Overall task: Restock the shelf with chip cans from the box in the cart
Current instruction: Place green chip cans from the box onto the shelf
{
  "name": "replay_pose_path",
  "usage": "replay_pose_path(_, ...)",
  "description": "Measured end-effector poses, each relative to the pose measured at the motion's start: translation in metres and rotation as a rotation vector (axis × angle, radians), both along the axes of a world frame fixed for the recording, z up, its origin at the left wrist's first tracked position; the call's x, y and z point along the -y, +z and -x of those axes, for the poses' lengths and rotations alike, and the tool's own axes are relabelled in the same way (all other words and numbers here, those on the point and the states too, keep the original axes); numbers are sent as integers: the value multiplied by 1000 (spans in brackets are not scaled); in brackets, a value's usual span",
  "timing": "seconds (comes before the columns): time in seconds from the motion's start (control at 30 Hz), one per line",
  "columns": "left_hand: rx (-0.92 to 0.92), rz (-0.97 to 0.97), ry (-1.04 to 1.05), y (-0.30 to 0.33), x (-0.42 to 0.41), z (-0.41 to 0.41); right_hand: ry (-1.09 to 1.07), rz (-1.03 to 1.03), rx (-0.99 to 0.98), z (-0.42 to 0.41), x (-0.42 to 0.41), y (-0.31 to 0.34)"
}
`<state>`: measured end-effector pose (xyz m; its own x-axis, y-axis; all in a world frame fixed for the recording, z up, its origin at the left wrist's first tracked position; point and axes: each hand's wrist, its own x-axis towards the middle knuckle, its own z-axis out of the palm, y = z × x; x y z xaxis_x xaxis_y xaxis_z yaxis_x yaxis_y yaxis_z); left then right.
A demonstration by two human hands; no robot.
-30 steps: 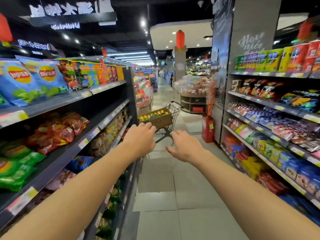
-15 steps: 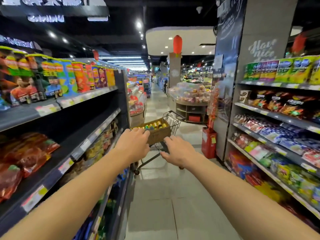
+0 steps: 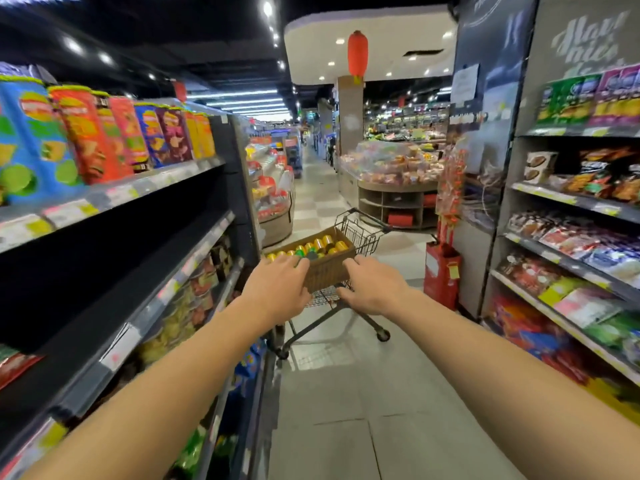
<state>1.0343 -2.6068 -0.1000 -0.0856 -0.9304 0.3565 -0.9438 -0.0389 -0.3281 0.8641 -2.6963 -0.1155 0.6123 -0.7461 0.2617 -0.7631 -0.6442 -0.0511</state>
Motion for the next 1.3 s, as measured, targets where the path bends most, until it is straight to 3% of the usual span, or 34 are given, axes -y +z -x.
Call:
replay_pose_path(0.3, -38, -51, 115, 2, 208, -114, 32, 24, -96, -92, 215, -4)
replay_pose_path(0.63, -117, -120, 168, -36, 379, -217, 65, -38, -99, -192, 389, -44)
replay_pose_path(0.8, -157, -157, 169, -67, 473, -271, 39, -114, -58, -242, 477, -69)
replay_pose_path(0.97, -374, -133, 135, -84, 558, -322, 11, -208, -35, -304, 564, -78)
replay_pose_path(1.3, -430, -190, 87, -134, 712, -389, -83, -389, 209, -379, 690, -148)
